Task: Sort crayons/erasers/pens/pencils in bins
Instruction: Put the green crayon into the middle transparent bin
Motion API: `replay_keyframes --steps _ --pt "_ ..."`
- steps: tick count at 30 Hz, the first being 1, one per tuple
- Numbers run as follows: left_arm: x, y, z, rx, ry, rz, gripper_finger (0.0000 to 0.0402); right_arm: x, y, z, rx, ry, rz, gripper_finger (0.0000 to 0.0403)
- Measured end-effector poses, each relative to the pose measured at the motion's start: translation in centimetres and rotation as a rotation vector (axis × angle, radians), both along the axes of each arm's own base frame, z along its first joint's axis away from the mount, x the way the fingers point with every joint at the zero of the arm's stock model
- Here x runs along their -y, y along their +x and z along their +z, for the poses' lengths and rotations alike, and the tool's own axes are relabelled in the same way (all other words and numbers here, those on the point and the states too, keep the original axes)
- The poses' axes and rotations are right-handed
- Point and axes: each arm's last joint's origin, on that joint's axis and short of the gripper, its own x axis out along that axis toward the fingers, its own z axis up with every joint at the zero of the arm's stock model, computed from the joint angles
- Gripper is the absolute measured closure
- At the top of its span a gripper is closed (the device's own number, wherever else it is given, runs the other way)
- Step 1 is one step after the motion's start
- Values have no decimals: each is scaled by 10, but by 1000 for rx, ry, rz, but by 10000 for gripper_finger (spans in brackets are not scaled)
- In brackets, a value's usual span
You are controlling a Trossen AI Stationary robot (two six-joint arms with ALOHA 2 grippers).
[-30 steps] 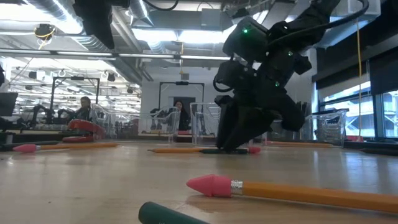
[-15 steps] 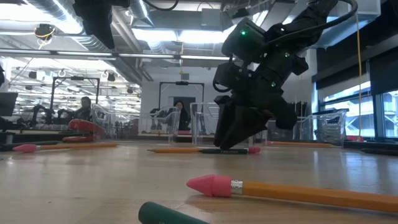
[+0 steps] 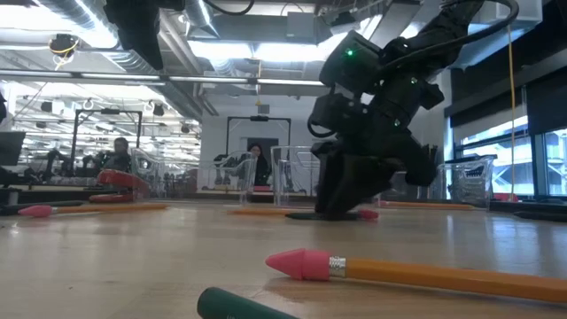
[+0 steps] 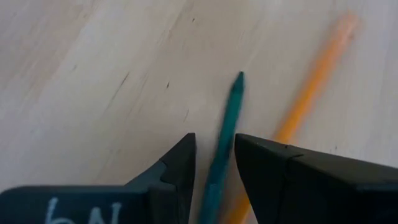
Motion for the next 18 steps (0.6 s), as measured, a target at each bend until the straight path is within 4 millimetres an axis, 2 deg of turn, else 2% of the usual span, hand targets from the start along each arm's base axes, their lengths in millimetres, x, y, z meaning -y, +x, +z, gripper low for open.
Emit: replay_keyframes --steps 6,12,18 --pt "0 0 0 0 0 0 401 0 -1 0 -9 0 0 286" --pt "-1 0 0 0 0 3 401 0 -1 -1 -30 67 -105 286" --pt "-3 0 0 0 1 15 401 0 -1 -3 -39 83 -126 286"
